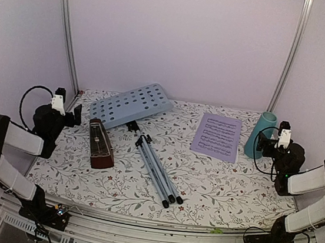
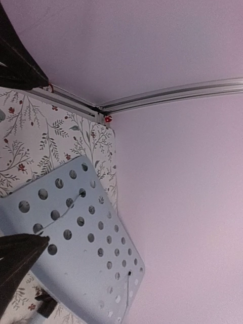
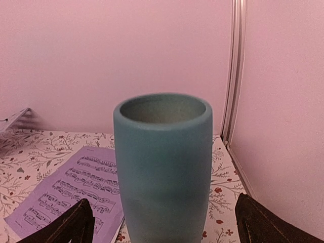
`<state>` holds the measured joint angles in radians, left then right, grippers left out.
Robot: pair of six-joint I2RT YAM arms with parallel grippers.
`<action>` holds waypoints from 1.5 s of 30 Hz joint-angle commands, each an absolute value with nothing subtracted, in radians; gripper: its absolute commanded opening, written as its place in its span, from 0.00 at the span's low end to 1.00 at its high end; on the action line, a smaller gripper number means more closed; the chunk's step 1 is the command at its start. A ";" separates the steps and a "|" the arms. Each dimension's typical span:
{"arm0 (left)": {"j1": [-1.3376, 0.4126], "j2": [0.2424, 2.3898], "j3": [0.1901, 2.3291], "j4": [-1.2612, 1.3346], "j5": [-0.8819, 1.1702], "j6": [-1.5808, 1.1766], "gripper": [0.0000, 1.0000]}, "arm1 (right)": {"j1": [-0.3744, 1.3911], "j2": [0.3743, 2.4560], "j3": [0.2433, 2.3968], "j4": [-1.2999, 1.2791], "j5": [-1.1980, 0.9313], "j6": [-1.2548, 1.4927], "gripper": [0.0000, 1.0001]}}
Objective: Set up the instrument practice props
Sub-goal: Pick up the music stand from the center of the board.
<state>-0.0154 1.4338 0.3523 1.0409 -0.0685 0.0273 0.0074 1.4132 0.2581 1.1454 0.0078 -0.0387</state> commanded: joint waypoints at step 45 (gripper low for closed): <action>-0.611 1.089 1.007 -0.231 0.043 -0.469 0.99 | 0.832 1.618 1.158 -0.023 -0.017 0.310 0.99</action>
